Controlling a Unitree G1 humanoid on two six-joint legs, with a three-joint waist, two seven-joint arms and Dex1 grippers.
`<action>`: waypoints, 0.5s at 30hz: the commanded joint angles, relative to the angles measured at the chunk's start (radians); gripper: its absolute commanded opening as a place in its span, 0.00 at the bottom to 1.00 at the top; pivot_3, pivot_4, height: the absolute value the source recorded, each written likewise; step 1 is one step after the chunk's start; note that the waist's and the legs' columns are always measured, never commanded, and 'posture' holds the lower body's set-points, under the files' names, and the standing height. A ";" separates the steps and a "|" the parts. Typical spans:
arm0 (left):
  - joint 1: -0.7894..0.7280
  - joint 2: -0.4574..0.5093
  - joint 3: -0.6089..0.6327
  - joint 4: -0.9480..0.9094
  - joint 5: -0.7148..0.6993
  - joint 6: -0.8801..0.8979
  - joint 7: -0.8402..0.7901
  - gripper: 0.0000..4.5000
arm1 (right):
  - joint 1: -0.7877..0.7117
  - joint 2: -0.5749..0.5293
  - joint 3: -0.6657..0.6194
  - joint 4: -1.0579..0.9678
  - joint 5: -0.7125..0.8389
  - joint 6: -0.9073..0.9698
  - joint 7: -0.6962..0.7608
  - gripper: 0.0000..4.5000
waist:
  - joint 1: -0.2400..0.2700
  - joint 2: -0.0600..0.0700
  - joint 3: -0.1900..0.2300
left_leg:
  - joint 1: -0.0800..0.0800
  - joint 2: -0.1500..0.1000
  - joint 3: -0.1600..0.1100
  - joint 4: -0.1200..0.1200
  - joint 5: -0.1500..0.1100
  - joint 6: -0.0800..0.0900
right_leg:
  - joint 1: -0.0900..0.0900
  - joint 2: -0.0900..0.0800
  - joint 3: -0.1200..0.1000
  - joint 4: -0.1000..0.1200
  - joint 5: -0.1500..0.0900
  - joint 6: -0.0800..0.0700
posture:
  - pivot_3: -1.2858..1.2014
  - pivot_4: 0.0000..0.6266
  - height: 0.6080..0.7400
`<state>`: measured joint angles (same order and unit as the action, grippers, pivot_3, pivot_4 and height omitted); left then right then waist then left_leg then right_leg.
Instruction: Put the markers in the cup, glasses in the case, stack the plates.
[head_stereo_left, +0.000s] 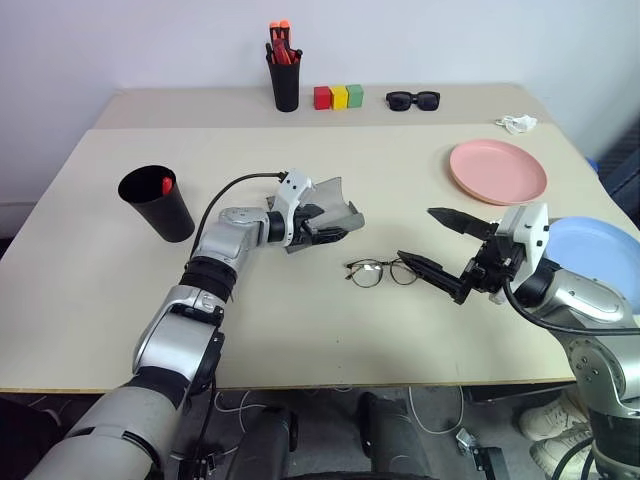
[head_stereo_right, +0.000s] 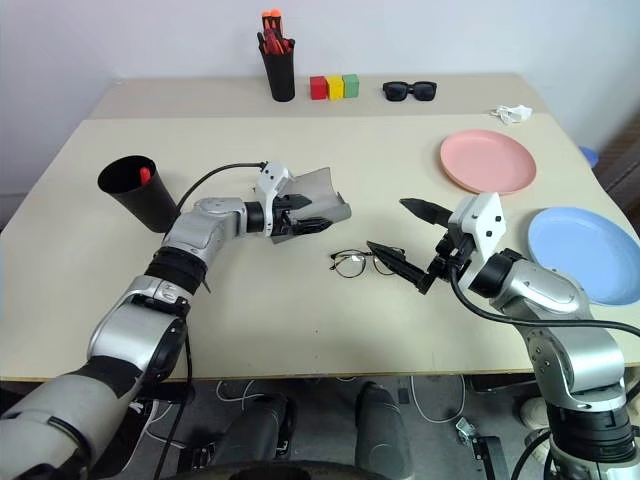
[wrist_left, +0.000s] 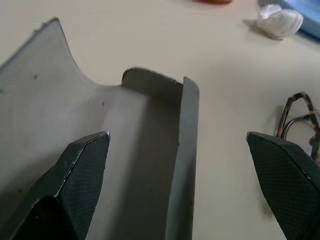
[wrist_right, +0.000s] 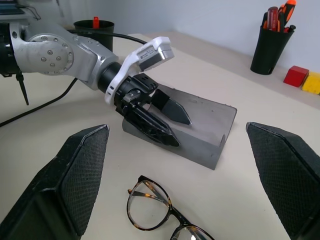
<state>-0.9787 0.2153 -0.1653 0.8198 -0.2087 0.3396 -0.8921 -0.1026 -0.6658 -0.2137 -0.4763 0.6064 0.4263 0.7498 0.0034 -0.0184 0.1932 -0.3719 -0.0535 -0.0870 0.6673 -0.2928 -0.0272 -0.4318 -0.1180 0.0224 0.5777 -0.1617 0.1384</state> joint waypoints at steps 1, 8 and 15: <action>-0.011 -0.019 0.001 0.020 0.023 -0.016 -0.021 0.59 | -0.003 0.003 -0.028 -0.043 0.006 -0.026 -0.009 1.00 | 0.006 0.000 0.000 | 0.000 0.000 0.000 0.000 0.000 0.000 | 0.000 0.000 0.000 0.000 0.000 0.000 | 0.52 0.24 1.00; -0.008 -0.013 0.018 0.026 0.042 -0.021 -0.034 0.01 | -0.007 -0.001 -0.023 -0.031 -0.004 -0.040 -0.008 1.00 | 0.008 0.000 0.000 | 0.000 0.000 0.000 0.000 0.000 0.000 | 0.000 0.000 0.000 0.000 0.000 0.000 | 0.52 0.24 1.00; -0.033 0.047 0.046 0.025 0.032 -0.057 -0.130 0.01 | -0.023 0.001 -0.009 -0.019 -0.011 -0.046 -0.003 1.00 | 0.003 0.000 0.000 | 0.000 0.000 0.000 0.000 0.000 0.000 | 0.000 0.000 0.000 0.000 0.000 0.000 | 0.52 0.24 1.00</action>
<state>-0.9851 0.2313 -0.1397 0.8474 -0.1799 0.3084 -0.9783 -0.1114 -0.6658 -0.2105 -0.4753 0.5928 0.4022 0.7438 0.0069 -0.0183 0.1932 -0.3715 -0.0533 -0.0871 0.6671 -0.2928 -0.0272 -0.4318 -0.1177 0.0223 0.5782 -0.1617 0.1385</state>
